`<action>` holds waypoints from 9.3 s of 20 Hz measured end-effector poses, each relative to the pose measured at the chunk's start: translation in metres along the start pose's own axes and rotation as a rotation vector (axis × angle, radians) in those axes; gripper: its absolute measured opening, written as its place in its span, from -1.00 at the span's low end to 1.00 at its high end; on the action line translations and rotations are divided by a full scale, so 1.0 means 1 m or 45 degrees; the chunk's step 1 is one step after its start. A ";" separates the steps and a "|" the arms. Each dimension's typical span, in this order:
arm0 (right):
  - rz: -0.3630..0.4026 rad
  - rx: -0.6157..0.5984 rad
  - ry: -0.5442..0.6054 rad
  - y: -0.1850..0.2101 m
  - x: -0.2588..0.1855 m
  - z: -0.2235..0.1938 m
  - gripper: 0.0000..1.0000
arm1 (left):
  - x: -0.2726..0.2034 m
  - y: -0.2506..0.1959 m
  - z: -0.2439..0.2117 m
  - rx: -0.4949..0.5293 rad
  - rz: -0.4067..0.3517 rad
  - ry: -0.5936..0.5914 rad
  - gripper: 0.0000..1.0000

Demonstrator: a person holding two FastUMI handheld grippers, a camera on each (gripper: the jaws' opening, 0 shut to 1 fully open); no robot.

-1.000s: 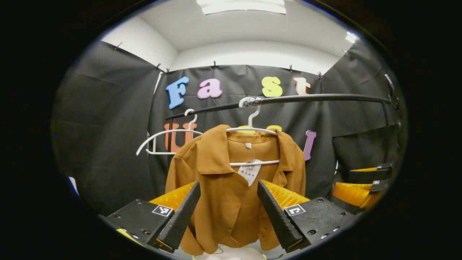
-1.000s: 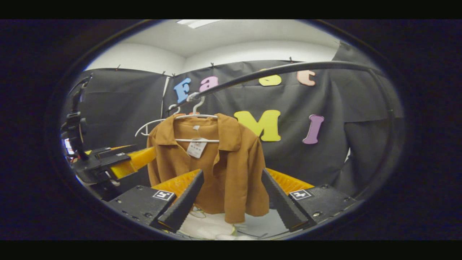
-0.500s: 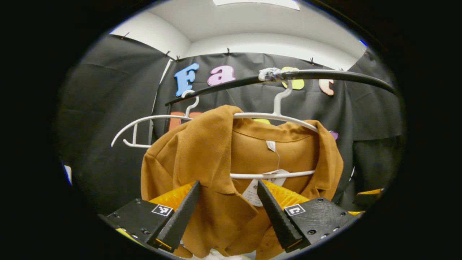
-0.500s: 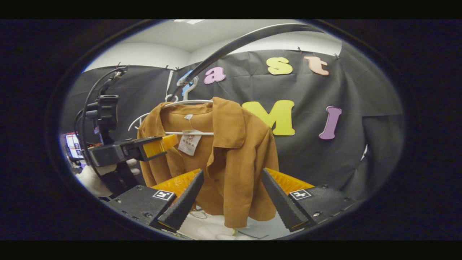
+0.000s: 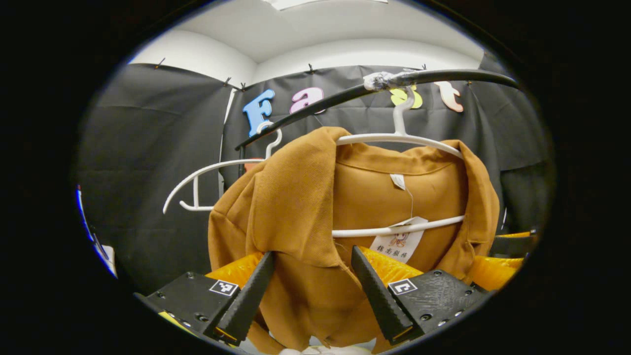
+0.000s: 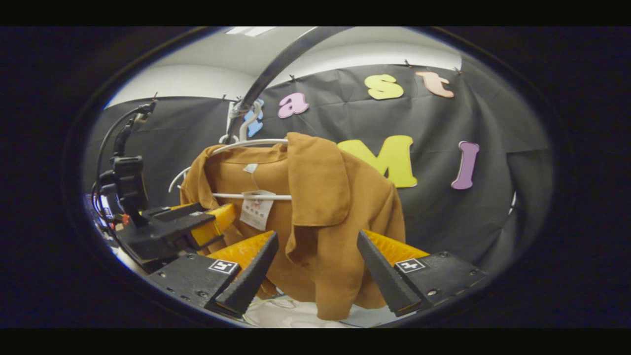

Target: Grasp the clothes on the hanger with both hands and then place them into the laundry hamper below.

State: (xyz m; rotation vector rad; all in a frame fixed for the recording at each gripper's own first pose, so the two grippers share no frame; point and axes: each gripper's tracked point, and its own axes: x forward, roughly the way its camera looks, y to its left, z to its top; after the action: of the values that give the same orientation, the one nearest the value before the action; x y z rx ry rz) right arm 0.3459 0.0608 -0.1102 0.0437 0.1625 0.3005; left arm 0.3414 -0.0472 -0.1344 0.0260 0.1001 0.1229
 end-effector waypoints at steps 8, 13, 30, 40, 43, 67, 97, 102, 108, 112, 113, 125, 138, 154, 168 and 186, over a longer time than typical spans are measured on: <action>-0.093 0.006 -0.024 -0.009 0.048 0.010 0.77 | 0.002 0.012 -0.017 0.024 0.028 0.037 0.69; -0.038 0.037 -0.009 -0.022 0.066 0.006 -0.30 | 0.010 0.012 -0.021 -0.021 -0.036 0.082 0.35; 0.692 0.429 0.060 -0.034 0.043 0.027 -0.92 | 0.007 0.039 -0.021 -0.094 -0.090 0.158 -1.00; 1.072 0.737 -0.171 -0.013 -0.010 0.108 -0.94 | -0.012 0.057 0.057 -0.217 -0.101 -0.022 -1.00; 1.045 0.816 -0.226 -0.023 -0.002 0.126 -0.94 | -0.008 0.075 0.086 -0.235 -0.075 -0.089 -1.00; 0.596 0.941 -0.292 -0.122 0.066 0.135 -0.94 | 0.045 0.115 0.067 -0.207 -0.120 0.062 -0.92; 0.510 1.010 -0.143 -0.141 0.108 0.108 -0.94 | 0.061 0.106 0.061 -0.188 -0.258 0.062 -1.00; 0.604 1.104 -0.019 -0.127 0.116 0.075 -0.94 | 0.054 0.117 0.034 -0.277 -0.291 0.094 -1.00; 0.618 1.149 0.120 -0.111 0.113 0.016 -0.95 | 0.044 0.134 -0.025 -0.314 -0.233 0.202 -0.92; 0.601 1.194 0.223 -0.104 0.096 -0.031 -0.93 | 0.018 0.126 -0.065 -0.291 -0.218 0.285 -0.92; 0.602 1.210 0.238 -0.099 0.086 -0.038 -0.94 | 0.012 0.121 -0.070 -0.292 -0.223 0.296 -1.00; 0.949 1.013 0.352 0.056 -0.039 -0.027 -0.93 | -0.079 0.039 -0.077 -0.305 -0.410 0.340 -1.00; 0.876 0.690 0.540 0.129 -0.067 -0.099 -0.95 | -0.121 -0.018 -0.131 -0.325 -0.590 0.457 -1.00; 0.306 0.453 1.241 0.066 -0.101 -0.364 -0.94 | -0.193 -0.051 -0.368 -0.341 -0.413 1.186 -1.00; 0.219 0.268 1.240 0.041 -0.097 -0.361 -0.75 | -0.196 -0.033 -0.368 -0.250 -0.309 1.210 -0.50; 0.137 0.240 0.777 0.060 -0.106 -0.228 0.48 | -0.210 0.039 -0.253 -0.182 -0.256 0.889 0.91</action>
State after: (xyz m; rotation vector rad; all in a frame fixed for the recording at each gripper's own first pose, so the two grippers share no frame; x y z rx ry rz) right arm 0.1908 0.0909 -0.3147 0.1473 0.7964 0.3990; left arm 0.1032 -0.0293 -0.3639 -0.1713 0.7888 -0.0672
